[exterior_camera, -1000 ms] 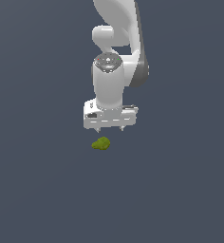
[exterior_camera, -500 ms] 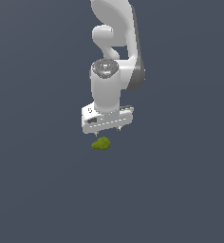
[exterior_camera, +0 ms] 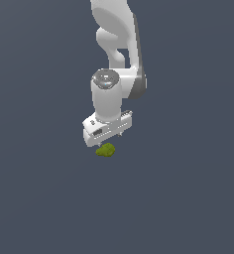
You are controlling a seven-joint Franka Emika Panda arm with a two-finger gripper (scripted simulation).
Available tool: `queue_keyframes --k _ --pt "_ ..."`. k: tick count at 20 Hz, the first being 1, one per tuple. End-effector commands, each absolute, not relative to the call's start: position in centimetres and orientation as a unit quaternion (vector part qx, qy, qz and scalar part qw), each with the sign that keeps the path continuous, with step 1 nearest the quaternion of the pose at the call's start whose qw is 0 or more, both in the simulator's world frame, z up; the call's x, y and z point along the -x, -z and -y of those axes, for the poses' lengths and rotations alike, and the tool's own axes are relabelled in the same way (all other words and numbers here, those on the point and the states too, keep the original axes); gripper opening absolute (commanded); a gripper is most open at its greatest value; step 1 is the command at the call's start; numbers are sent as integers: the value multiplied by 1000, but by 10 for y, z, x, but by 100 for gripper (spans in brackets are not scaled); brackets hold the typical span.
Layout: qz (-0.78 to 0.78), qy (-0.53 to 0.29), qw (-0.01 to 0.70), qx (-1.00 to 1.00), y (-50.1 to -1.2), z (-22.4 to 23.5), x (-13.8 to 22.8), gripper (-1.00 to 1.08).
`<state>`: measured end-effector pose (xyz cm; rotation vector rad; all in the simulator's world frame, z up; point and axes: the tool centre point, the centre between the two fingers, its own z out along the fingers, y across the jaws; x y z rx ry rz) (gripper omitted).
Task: Pick up the object and move it to a goal position.
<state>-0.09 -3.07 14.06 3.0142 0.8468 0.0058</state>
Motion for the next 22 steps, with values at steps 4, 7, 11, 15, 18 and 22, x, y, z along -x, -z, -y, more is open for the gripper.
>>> queue_keyframes --k 4,7,11,15,18,22 --pt "-341 0 6 -940 -129 37 3 100" --pt "-379 1 5 -925 -123 41 4 100" --pt "-428 2 4 -904 -115 45 5 100" --pt "-476 2 3 -880 -108 49 7 100" --pt "-507 2 2 -862 -103 52 8 100" --pt "-540 1 1 -842 -98 54 9 100"
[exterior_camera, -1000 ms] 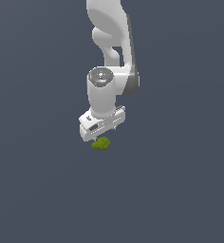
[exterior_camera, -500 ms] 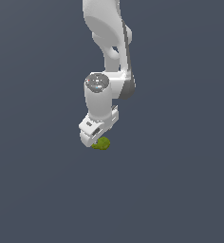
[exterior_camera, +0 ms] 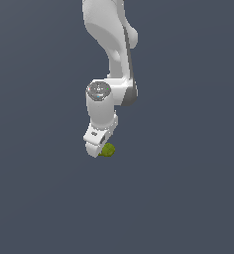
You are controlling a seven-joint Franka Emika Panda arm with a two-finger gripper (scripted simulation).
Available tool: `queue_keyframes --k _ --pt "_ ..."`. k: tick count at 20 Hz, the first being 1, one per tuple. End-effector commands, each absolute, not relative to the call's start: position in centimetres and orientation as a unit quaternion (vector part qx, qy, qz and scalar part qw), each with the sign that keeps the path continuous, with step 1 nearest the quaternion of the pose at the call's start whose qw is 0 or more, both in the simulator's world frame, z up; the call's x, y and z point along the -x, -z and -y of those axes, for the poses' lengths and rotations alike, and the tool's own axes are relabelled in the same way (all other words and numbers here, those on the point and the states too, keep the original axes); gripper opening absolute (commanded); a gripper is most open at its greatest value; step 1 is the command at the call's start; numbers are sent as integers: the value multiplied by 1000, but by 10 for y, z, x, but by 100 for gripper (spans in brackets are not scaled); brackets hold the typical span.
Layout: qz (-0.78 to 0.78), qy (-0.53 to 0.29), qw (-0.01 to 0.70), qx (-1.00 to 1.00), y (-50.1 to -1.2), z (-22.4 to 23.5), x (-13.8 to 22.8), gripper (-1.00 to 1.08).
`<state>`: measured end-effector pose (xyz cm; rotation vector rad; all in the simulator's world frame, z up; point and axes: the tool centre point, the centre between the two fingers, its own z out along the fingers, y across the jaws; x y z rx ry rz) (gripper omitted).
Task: Pick up the object and move it to a goal position.
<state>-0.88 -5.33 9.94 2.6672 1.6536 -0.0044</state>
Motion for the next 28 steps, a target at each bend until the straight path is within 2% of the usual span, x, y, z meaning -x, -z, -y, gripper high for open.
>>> queue_keyframes --k 1,16,28 --pt "-546 1 1 -838 -96 55 9 100" --pt "-579 0 0 -815 -88 57 11 100" --pt "-581 0 0 -814 -42 57 11 100"
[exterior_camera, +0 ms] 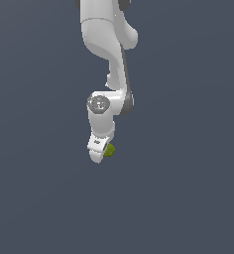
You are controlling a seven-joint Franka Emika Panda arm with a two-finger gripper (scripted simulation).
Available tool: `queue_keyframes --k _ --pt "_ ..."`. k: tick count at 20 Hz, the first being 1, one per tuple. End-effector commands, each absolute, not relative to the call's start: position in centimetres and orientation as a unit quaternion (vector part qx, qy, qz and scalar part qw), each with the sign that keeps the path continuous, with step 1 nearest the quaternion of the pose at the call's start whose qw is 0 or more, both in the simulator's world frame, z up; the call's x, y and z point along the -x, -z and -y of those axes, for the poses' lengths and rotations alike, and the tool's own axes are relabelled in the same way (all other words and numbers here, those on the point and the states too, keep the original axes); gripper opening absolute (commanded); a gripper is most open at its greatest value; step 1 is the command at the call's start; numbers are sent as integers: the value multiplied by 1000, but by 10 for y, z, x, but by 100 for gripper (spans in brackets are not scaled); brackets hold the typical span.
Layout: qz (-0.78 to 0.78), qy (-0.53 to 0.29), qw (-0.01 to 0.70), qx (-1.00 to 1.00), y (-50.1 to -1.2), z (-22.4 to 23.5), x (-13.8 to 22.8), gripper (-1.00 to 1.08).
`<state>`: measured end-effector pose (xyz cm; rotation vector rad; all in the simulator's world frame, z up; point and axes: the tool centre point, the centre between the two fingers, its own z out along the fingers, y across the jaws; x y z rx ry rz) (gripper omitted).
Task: Pick up the object and move it to a goal position.
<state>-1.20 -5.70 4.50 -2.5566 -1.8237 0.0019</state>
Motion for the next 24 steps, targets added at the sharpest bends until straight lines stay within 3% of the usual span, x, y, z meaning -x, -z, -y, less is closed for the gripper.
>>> queue_keyframes --k 1,2,3,16,24 --pt "581 0 0 814 -41 57 11 100" --pt "581 0 0 814 -41 57 11 100" --pt "581 0 0 814 -41 57 11 -100" --pt "581 0 -1 814 -44 58 11 -100" --pt "581 0 -1 814 -72 60 17 -100"
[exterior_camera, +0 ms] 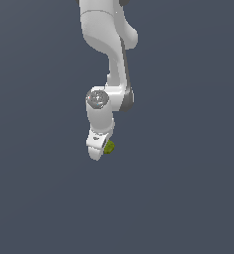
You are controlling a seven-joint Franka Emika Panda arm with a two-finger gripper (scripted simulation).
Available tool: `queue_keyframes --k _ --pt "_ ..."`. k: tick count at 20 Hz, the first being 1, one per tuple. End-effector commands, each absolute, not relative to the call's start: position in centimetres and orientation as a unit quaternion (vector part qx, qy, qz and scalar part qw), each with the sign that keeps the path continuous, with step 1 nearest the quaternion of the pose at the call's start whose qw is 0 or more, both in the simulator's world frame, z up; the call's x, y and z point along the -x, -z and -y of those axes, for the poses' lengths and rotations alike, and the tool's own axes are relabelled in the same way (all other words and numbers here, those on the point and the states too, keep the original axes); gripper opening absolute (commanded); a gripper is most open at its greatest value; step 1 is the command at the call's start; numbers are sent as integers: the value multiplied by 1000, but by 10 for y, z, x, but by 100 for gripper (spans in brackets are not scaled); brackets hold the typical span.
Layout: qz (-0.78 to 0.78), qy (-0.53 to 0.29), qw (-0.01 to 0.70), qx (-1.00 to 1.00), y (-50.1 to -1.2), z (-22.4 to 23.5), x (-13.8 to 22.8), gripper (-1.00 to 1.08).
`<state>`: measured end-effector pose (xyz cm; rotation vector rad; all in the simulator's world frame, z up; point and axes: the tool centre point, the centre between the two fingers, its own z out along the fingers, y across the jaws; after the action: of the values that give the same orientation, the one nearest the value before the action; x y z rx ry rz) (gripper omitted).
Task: Pick up the object and move it to a goal position.
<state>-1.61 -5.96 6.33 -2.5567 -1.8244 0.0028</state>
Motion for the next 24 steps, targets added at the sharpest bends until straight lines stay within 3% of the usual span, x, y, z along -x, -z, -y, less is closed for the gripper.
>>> queue_keyframes --k 1,9,24 --pt "581 0 -1 814 -78 61 18 -100" --pt "581 0 -1 814 -144 67 31 -100" --pt "582 1 1 813 -317 82 62 -100"
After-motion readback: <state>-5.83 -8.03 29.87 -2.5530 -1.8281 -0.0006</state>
